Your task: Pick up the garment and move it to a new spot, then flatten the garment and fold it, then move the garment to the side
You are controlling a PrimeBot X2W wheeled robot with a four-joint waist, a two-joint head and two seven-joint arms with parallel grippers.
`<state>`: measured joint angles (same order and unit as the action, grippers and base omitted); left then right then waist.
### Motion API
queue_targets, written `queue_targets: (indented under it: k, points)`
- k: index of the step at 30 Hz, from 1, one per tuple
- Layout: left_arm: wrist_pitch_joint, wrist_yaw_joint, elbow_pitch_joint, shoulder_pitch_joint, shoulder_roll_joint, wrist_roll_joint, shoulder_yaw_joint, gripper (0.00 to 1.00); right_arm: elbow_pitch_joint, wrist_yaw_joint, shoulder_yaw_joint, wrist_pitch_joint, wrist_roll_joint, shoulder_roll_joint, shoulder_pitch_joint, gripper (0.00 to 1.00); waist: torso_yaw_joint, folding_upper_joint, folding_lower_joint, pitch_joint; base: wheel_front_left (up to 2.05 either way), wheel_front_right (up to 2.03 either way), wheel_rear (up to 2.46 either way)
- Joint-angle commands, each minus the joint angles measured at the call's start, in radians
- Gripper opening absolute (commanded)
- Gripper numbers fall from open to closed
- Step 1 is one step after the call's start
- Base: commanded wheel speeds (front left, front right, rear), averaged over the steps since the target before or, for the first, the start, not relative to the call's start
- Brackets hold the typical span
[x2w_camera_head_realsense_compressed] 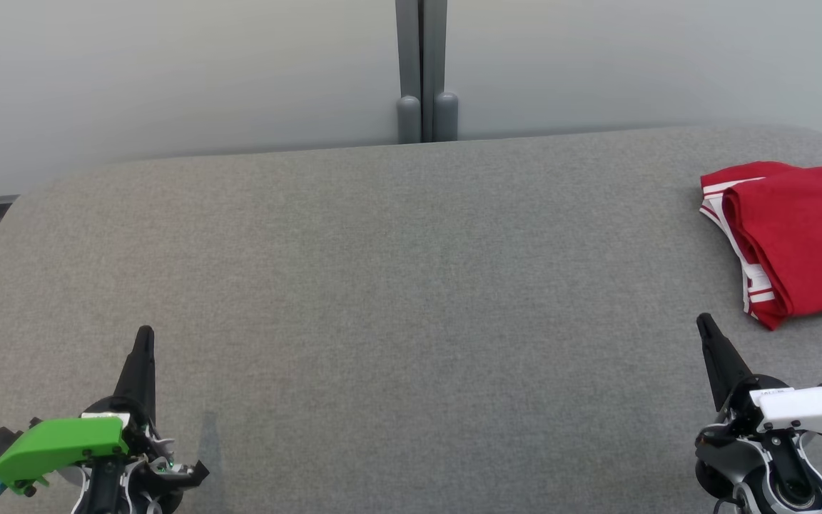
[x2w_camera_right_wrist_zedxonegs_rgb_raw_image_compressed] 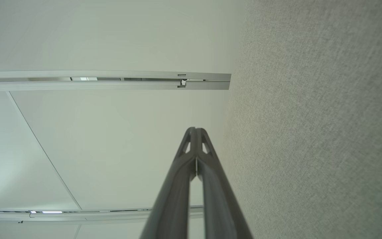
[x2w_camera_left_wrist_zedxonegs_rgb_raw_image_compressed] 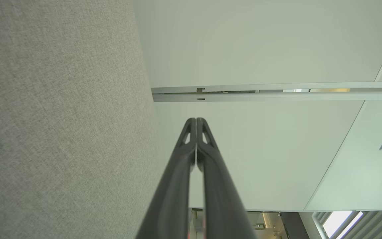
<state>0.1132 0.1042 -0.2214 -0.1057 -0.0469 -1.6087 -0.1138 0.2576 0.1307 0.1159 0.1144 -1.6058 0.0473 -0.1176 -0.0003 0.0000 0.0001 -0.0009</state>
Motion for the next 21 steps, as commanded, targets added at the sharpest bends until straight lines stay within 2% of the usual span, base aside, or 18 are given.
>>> queue_targets:
  k: [1, 21]
  points:
    - [0.004, -0.003, 0.003, -0.012, -0.007, -0.006, -0.004, 0.0, -0.005, 0.0, 0.003, 0.005, -0.006, 0.006, -0.007, 0.0, 0.0, 0.0, -0.0001, 0.0, 0.0, 0.0, 0.0]
    - [0.004, -0.003, 0.003, -0.012, -0.007, -0.006, -0.004, 0.0, -0.005, 0.0, 0.002, 0.005, -0.006, 0.006, -0.007, 0.0, 0.0, 0.0, -0.0001, 0.0, 0.0, 0.0, 0.0]
